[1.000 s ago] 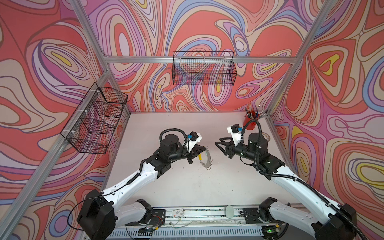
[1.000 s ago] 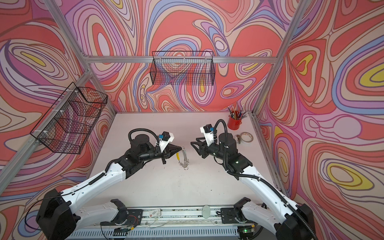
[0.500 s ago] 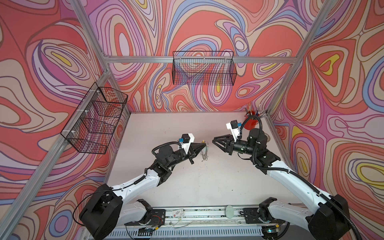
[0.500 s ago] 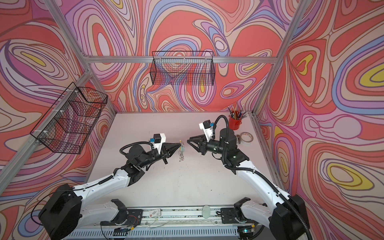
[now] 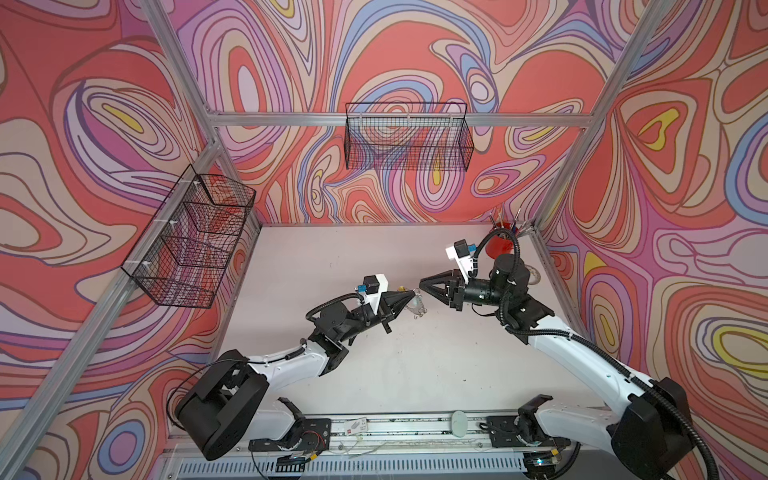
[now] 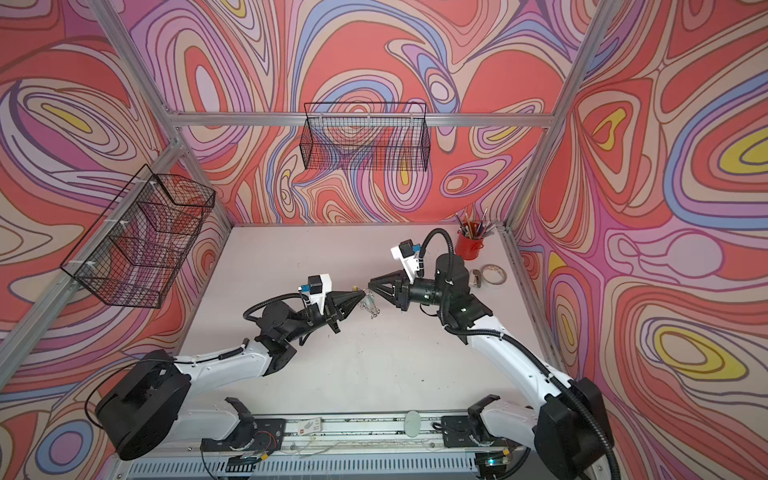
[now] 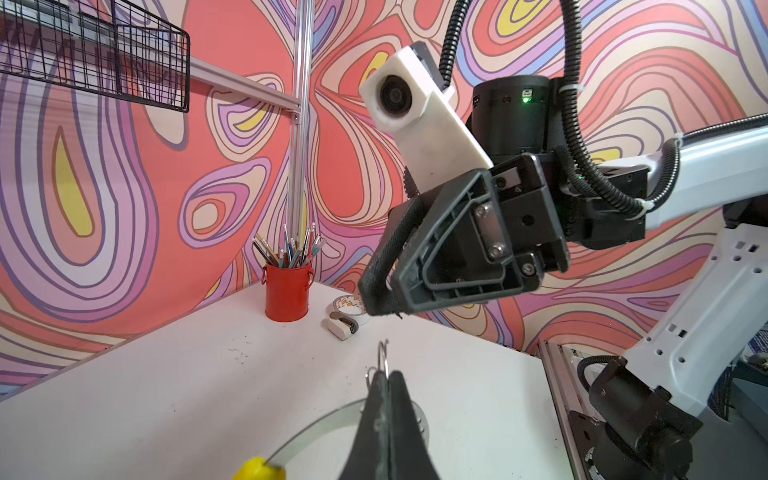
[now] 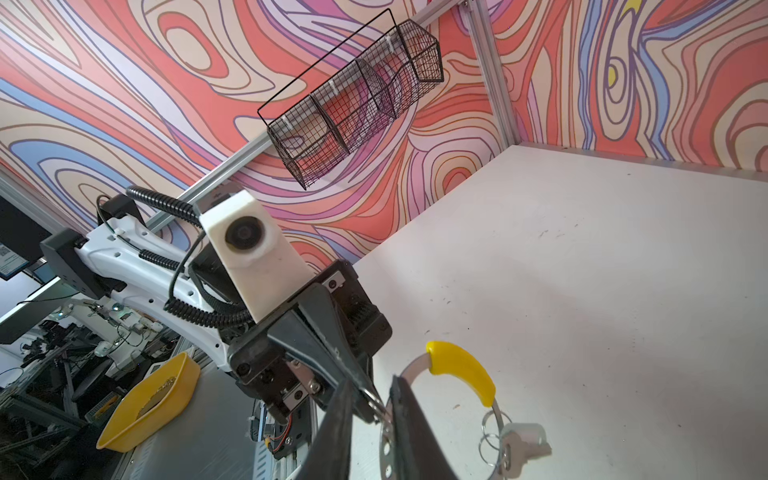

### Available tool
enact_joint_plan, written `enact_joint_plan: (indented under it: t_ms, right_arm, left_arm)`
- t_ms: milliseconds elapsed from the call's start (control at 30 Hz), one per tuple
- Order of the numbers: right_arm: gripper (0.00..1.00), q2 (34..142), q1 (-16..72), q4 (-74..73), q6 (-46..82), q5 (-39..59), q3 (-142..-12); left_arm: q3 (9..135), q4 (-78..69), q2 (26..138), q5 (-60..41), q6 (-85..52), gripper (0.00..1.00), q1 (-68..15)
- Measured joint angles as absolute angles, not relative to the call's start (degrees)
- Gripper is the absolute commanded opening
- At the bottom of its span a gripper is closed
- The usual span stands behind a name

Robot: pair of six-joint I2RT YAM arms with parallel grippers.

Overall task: Put the keys on the keyring
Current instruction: 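Lift the hoop with both grippers holding it between them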

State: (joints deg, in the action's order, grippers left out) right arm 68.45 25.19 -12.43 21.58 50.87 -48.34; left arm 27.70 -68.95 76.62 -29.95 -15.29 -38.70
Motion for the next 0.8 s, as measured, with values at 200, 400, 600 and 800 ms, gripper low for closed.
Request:
enact_joint_plan:
  t_ms: [200,400,600,800]
  right_arm:
    - [0.19,69.4,25.2,-13.1,21.6,52.0,-48.3]
    - [0.21,69.5,25.5,-14.0,21.6,52.6,-48.2]
    - [0.23,69.5,25.6,-14.7,21.9,52.7,-46.7]
    - [0.17,69.5,25.6,-14.8,21.9,52.3,-46.0]
  left_arm:
    - [27.7,-70.0,76.6,-29.9,-15.3,0.0,-38.7]
    - [27.7,-70.2,76.6,-29.6,-15.3,0.0,-38.7]
    - [27.7,-70.2,77.2,-29.3,-15.9,0.0,-38.7]
    - [27.7,-70.4,77.5,-29.5,-16.3,0.0,-38.7]
